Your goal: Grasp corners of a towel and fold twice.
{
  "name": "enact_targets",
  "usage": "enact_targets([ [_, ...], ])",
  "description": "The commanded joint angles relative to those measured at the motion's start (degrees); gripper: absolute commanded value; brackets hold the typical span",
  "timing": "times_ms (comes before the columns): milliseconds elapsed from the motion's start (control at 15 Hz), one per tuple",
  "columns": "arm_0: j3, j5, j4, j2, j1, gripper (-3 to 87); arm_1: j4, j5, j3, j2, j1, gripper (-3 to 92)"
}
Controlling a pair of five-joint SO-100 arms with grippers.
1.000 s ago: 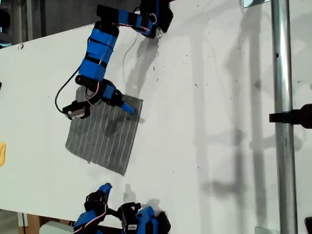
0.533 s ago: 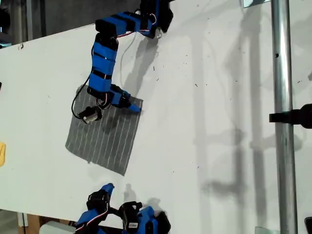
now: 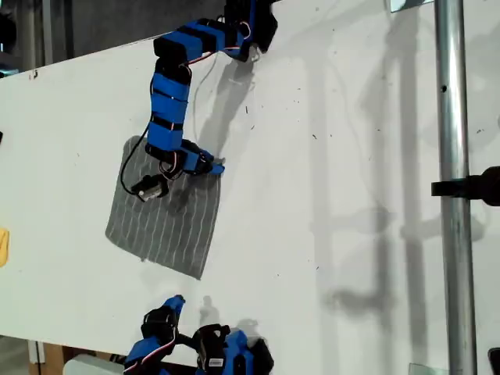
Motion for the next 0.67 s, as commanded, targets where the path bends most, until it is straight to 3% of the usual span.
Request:
enact_targets([
  [0, -0.35, -0.53, -0.88, 1.32, 0.62, -2.8, 3.78, 0.35, -1.85, 1.93, 0.09, 25.2],
  [133, -0.35, -0.44, -0.88, 1.76, 0.62, -2.8, 9.67, 0.53, -2.46, 7.65, -0.53, 32.0],
  [400, -0.26, -0.35, -1.14, 1.85, 0.53, -2.8, 17.84, 0.88, -10.9, 14.94, -1.14, 33.8],
  [600, -0.18, -0.35, -1.32, 1.85, 0.53, -2.8, 14.59, 0.88, -10.99, 10.37, -0.79, 34.1],
])
